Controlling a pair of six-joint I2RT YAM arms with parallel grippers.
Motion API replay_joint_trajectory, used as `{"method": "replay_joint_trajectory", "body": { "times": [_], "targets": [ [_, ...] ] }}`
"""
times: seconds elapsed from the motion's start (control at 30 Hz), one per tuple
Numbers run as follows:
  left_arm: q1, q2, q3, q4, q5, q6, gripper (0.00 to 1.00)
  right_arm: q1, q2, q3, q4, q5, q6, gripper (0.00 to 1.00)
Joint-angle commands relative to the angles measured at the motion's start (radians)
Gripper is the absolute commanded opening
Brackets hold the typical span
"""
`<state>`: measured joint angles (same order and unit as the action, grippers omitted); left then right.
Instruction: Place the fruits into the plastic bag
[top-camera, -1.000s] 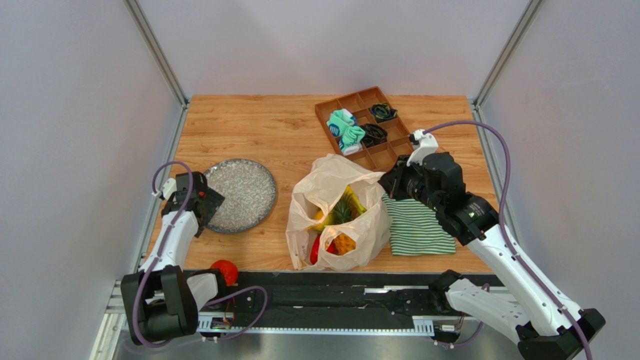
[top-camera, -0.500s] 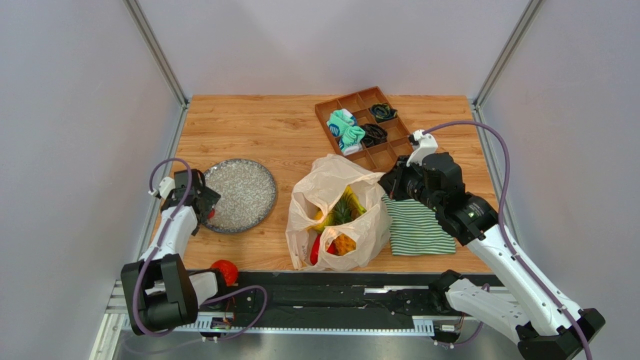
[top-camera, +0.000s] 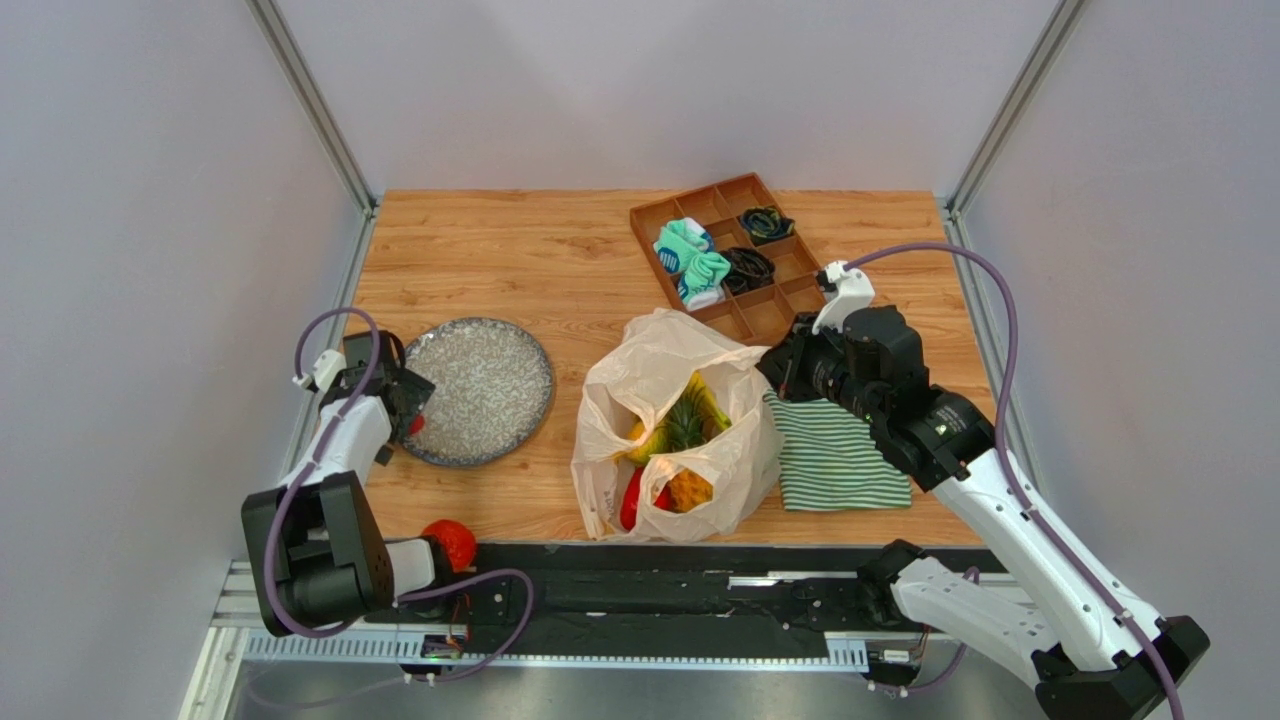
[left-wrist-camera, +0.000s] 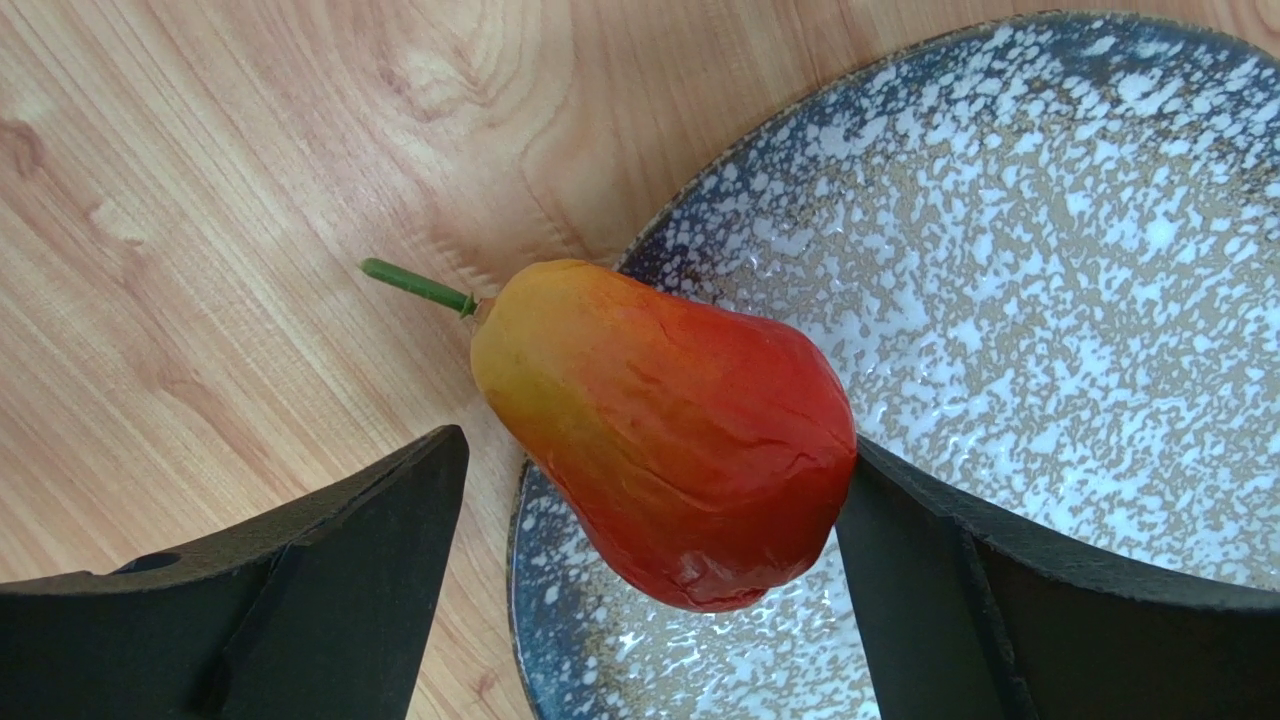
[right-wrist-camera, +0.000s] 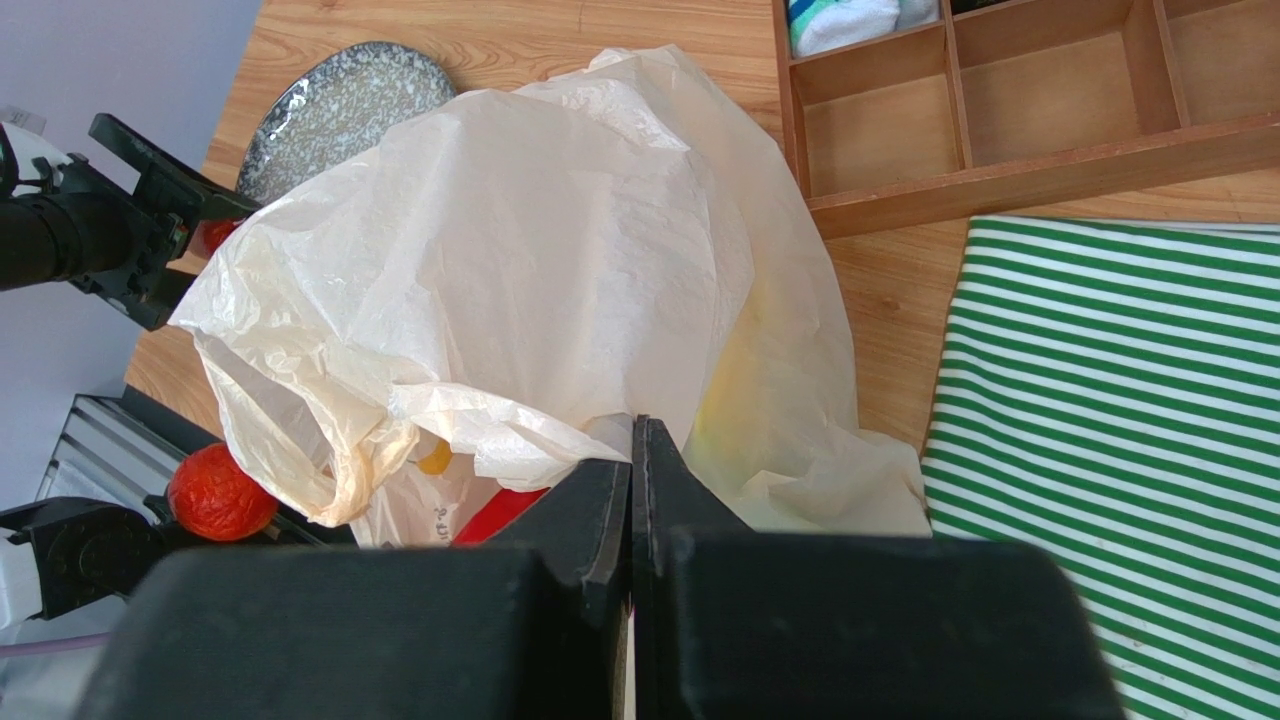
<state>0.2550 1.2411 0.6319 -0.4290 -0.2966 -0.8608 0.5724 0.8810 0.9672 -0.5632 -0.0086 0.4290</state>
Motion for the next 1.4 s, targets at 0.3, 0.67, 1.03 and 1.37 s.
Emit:
{"method": "replay_joint_trajectory", "body": {
  "times": [0.3,0.67,1.03,1.37],
  "targets": [
    [0.032,0.005,0.019,0.042,0.045,0.029,0.66,-0.003,-0.02,0.001,0.037,0.007,-0.006,0.0],
    [-0.019,-0.327,-0.012,0.068,0.181,0.193,0.35,-0.002,-0.019,0.005,0.037,0.006,-0.003,0.0],
    [-0.748,-0.396,0.262,0.166,0.312,0.454,0.34,-0.003,0.004,0.03,0.032,0.001,-0.006,0.0],
    [-1.228,-0.105,0.428,0.438,0.488,0.566,0.34,-0.003,0.007,0.042,0.019,0.004,0.005,0.0]
  ]
}}
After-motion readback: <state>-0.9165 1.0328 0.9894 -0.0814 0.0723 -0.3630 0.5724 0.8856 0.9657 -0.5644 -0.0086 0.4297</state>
